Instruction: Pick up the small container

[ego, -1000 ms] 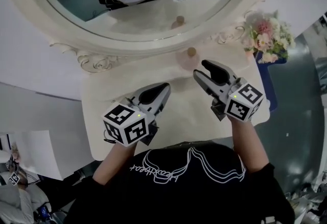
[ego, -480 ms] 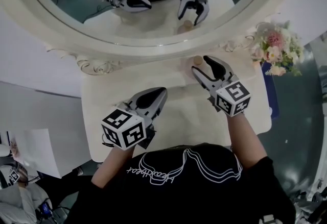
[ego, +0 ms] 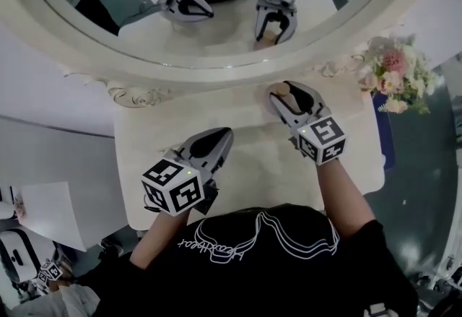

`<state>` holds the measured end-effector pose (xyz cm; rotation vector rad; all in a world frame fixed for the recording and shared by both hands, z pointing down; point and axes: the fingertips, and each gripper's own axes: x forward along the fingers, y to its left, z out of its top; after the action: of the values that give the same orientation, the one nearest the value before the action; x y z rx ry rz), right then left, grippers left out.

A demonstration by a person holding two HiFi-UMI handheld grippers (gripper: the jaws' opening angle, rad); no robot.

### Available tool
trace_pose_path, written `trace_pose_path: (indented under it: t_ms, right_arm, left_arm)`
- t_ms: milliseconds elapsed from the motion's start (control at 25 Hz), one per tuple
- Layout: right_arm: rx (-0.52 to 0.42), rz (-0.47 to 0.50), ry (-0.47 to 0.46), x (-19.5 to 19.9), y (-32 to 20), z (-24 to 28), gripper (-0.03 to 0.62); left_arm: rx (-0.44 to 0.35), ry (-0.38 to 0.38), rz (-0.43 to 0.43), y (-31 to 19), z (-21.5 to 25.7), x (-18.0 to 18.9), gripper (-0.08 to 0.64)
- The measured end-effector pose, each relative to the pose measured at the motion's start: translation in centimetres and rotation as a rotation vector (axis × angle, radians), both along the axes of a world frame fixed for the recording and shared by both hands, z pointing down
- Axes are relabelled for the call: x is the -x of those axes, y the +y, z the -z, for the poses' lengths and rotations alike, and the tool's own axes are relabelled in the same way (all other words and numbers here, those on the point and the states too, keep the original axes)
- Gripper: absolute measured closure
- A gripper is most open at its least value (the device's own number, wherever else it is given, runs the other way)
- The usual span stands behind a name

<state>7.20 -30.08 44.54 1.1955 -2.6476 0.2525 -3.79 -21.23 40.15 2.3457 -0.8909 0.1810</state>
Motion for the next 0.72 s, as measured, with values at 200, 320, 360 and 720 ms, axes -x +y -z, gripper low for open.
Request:
trace_pose_path:
  t_ms: [200,320,360,720]
  right_arm:
    - [-0.013,-0.010,0.013,0.02,-0.03,-0.08,0.445]
    - [-0.012,-0.014,0.010,-0.01,-0.04,-0.06,0.446]
    - [-0.011,-0.016,0.012,-0.01,-0.04,-0.07,0.448]
    - [-0.012,-0.043,0.010,-0.17,-0.08,-0.07,0.449]
  left_arm:
    - [-0.002,0.001,0.015,-0.18,0.00,0.37,0.558]
    - [0.003,0.002,0.020,-0.16,-0.14,0.49,0.558]
    - [0.004,0.002,0.021,-0.13,-0.20,0.51,0.558]
    - [0.001,-0.006,0.021,0.50,-0.15,0.56,0.558]
